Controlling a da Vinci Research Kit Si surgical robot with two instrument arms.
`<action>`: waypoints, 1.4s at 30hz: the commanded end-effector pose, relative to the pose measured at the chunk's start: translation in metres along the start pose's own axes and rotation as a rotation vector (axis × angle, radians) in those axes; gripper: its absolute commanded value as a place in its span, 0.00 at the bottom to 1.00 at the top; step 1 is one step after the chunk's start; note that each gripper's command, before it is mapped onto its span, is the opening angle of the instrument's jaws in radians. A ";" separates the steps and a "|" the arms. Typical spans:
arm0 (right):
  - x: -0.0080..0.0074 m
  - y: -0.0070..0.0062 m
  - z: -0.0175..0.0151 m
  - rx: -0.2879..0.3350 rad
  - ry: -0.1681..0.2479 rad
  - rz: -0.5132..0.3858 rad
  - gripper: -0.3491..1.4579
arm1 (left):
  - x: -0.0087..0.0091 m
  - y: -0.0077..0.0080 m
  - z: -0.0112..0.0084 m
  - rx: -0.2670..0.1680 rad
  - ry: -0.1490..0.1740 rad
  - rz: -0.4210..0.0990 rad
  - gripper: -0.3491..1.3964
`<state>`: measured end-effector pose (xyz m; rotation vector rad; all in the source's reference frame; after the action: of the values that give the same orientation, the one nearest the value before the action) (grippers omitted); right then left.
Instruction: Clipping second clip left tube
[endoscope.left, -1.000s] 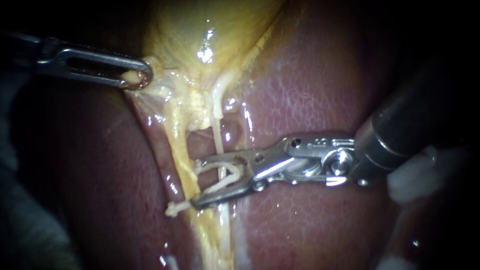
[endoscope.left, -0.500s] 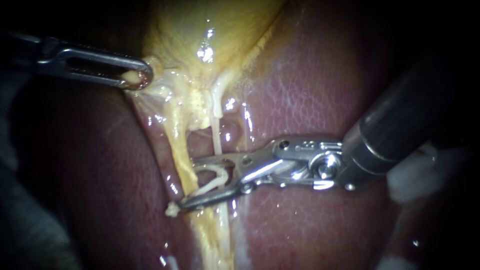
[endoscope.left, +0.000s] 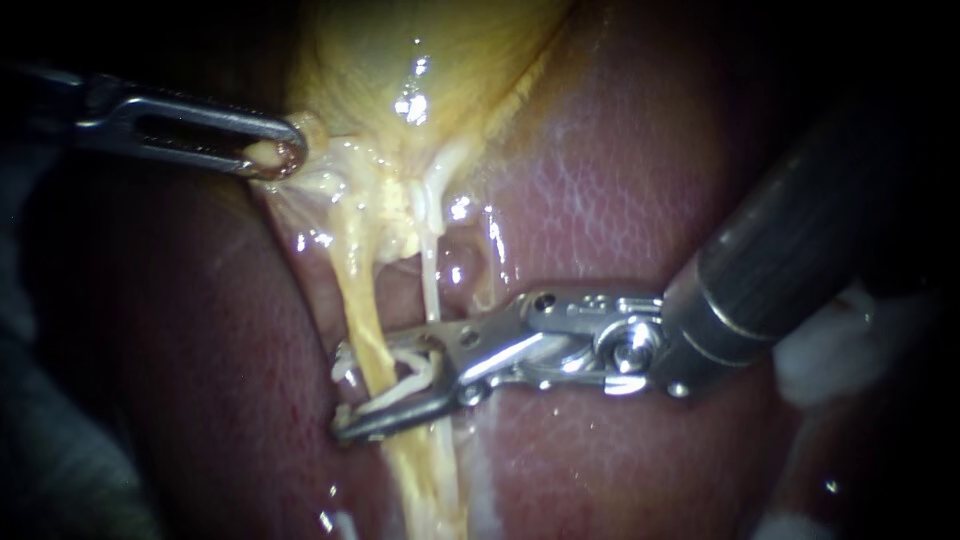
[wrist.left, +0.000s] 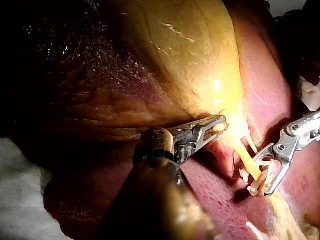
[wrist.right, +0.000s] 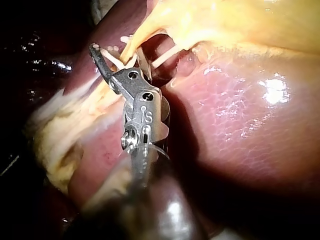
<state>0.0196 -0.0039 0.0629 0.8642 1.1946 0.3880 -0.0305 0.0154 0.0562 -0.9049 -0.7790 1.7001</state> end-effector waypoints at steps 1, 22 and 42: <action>0.0002 -0.0002 0.0000 0.001 0.003 0.000 0.47 | 0.0000 0.0000 0.0000 0.000 0.000 0.000 0.00; 0.0036 -0.0034 -0.0005 0.068 0.025 0.111 0.25 | 0.0000 -0.0002 0.0000 0.000 0.000 0.001 0.00; 0.0034 -0.0035 -0.0015 0.074 0.023 0.159 0.00 | 0.0000 -0.0001 0.0000 0.000 0.000 0.001 0.00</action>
<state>0.0188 -0.0031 0.0579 1.0242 1.1707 0.4866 -0.0305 0.0154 0.0564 -0.9060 -0.7792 1.7010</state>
